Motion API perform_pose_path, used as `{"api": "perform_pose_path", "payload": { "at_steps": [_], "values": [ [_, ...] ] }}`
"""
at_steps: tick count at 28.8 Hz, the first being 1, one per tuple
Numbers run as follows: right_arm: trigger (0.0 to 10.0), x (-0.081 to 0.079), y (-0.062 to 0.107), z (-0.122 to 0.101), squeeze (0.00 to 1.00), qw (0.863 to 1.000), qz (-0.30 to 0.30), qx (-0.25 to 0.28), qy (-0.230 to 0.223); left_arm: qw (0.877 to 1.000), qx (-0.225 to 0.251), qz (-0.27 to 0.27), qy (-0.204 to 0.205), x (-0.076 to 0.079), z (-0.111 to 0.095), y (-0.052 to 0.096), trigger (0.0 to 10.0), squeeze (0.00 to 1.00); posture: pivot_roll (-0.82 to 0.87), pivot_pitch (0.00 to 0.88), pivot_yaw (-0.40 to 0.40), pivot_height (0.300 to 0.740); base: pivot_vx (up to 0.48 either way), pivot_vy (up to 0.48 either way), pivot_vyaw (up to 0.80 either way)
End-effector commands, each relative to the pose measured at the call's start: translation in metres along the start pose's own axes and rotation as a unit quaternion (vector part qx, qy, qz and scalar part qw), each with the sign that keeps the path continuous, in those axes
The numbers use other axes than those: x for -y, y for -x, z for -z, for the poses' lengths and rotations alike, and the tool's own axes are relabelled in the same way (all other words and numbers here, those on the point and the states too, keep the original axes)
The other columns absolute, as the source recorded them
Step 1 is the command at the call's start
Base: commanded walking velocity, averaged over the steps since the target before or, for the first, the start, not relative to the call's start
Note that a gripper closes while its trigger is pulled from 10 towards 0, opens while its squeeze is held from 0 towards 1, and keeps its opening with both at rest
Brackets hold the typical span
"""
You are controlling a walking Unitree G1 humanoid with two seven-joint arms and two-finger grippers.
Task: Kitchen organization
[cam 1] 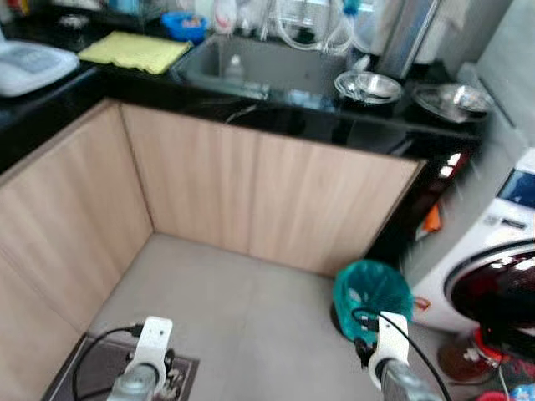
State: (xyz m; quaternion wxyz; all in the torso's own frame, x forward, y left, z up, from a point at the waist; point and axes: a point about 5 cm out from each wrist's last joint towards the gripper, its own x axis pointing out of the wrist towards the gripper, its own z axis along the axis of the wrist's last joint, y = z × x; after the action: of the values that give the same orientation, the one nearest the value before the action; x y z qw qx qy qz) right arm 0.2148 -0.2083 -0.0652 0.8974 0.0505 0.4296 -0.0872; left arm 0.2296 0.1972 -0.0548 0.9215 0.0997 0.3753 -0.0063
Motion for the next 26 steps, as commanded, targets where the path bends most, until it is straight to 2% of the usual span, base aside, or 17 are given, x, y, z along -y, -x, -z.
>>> {"api": "perform_pose_path", "payload": {
  "at_steps": [1, 26],
  "values": [
    [10.0, 0.0014, -0.0007, -0.0078, 0.00, 1.000, 0.003, 0.012, -0.001, 1.000, -0.001, 0.004, -0.007, 0.0009, 0.0009, 0.0002, 10.0, 0.00, 0.13, 0.000, -0.117, 0.740, 0.390, 0.000, 0.00],
    [10.0, 0.0020, -0.0008, -0.0089, 0.00, 1.000, 0.004, 0.014, -0.003, 1.000, -0.001, 0.005, -0.009, -0.0002, -0.0004, -0.0001, 10.0, 0.00, 0.12, 0.000, -0.117, 0.740, 0.393, 0.000, 0.00]
  ]
}}
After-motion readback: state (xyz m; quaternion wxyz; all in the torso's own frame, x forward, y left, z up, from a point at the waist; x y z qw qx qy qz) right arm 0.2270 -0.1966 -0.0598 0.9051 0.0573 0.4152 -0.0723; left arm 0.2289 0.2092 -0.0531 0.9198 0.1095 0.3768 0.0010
